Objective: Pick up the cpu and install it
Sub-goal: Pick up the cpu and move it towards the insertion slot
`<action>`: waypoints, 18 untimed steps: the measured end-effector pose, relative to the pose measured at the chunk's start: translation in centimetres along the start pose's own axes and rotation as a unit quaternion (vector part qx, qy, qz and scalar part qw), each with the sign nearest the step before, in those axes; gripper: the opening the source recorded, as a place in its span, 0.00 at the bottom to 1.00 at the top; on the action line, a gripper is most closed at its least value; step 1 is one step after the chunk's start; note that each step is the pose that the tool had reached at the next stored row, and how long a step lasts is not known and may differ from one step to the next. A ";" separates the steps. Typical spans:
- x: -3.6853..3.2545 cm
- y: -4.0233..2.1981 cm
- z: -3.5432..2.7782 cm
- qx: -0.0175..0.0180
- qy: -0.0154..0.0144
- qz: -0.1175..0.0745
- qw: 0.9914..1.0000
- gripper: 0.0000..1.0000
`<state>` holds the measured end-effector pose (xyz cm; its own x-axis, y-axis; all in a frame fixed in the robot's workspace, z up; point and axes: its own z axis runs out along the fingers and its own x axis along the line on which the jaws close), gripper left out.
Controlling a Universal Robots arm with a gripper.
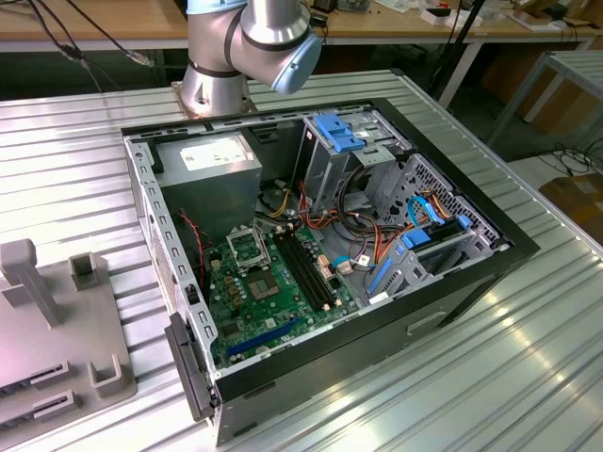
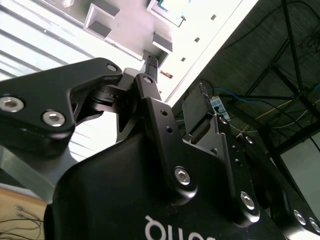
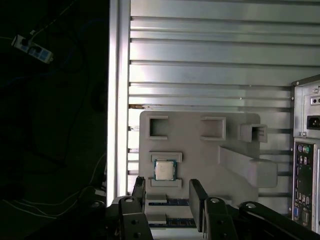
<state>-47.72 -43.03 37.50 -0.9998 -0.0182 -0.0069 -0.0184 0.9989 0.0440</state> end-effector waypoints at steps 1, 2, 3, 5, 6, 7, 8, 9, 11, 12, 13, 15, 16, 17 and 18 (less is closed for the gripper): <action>0.00 -0.01 0.16 0.000 0.000 0.000 1.000 0.48; 0.00 -0.01 0.35 0.000 0.000 0.000 1.000 0.48; 0.00 -0.02 0.57 0.000 0.000 0.000 1.000 0.48; 0.01 -0.05 1.13 0.000 0.000 0.000 1.000 0.48; 0.01 -0.06 1.31 0.000 0.000 0.000 1.000 0.48; 0.01 -0.07 1.64 0.000 0.000 0.000 1.000 0.48; 0.01 -0.08 1.79 0.000 0.000 0.000 1.000 0.48; 0.01 -0.09 1.99 0.000 0.000 0.000 1.000 0.48; 0.01 -0.11 2.44 0.000 0.000 0.000 1.000 0.48; 0.02 -0.11 2.63 0.000 0.000 0.000 1.000 0.48; 0.02 -0.12 2.80 0.000 0.000 0.000 1.000 0.48; 0.02 -0.14 3.23 0.000 0.000 0.000 1.000 0.48; 0.02 -0.15 3.37 0.000 0.000 0.000 1.000 0.48; 0.02 -0.16 3.58 0.000 0.000 0.000 1.000 0.48; 0.03 -0.16 3.74 0.000 0.000 0.000 1.000 0.48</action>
<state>-47.72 -43.03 33.76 -0.9998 -0.0181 -0.0064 -0.0184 0.9989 0.0439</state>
